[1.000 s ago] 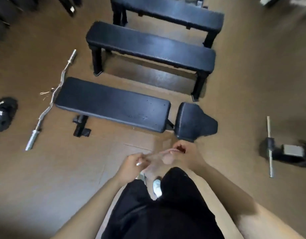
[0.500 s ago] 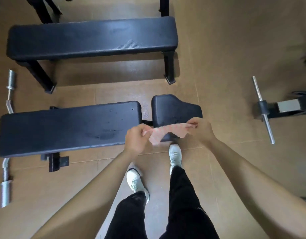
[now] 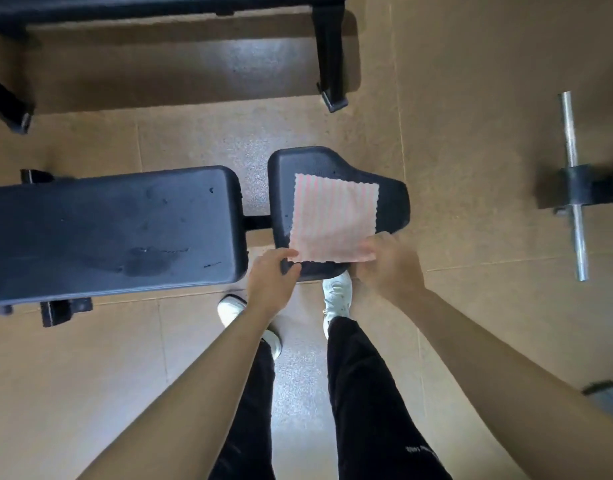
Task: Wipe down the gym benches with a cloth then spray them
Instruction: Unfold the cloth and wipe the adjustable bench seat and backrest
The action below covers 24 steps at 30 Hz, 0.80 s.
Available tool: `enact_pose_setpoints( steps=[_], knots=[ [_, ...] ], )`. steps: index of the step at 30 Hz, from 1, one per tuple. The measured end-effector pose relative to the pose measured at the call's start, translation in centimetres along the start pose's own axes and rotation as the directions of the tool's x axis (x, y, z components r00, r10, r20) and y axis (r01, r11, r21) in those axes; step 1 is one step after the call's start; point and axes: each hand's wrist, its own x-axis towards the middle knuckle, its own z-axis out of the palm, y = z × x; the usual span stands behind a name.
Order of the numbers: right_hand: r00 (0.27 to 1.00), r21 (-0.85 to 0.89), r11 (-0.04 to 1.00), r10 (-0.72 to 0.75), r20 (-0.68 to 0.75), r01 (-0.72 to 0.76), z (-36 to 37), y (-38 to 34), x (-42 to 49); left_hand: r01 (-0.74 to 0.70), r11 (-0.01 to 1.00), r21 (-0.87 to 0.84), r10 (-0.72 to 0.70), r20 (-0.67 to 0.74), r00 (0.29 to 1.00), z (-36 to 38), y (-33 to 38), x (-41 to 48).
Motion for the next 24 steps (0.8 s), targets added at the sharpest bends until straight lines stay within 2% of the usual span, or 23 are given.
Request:
enact_pose_setpoints(
  steps=[4,7,9,13,16,20,24],
  knots=[
    [0.985,-0.126,0.981,-0.159,-0.067,0.149,3.3,-0.5,2.1,0.071,0.99,-0.122,-0.088,-0.14,0.986,2.3,-2.5,0.2],
    [0.943,-0.272,0.906,-0.331,0.022,0.325,5.6,-1.1,4.6,0.146,0.96,-0.241,-0.184,-0.147,0.972,3.9,-3.8,0.8],
    [0.908,-0.304,0.857,-0.409,0.092,0.416,7.2,-1.3,6.4,0.181,0.944,-0.275,-0.222,-0.126,0.967,4.8,-4.3,1.5],
    [0.887,-0.384,0.81,-0.458,0.059,0.443,8.5,0.0,8.8,0.222,0.924,-0.311,-0.29,-0.193,0.937,6.1,-4.2,2.4],
    [0.923,-0.404,0.844,-0.386,-0.003,0.352,7.5,1.2,9.8,0.25,0.919,-0.304,-0.321,-0.211,0.923,6.0,-4.0,2.6],
    [0.988,-0.455,0.882,-0.153,-0.025,0.125,5.6,3.4,11.3,0.262,0.921,-0.287,-0.326,-0.205,0.923,5.7,-4.4,2.9],
    [0.993,-0.382,0.918,0.073,-0.091,-0.103,4.4,4.6,11.7,0.258,0.92,-0.294,-0.324,-0.201,0.925,5.5,-4.4,3.0]
  ],
)
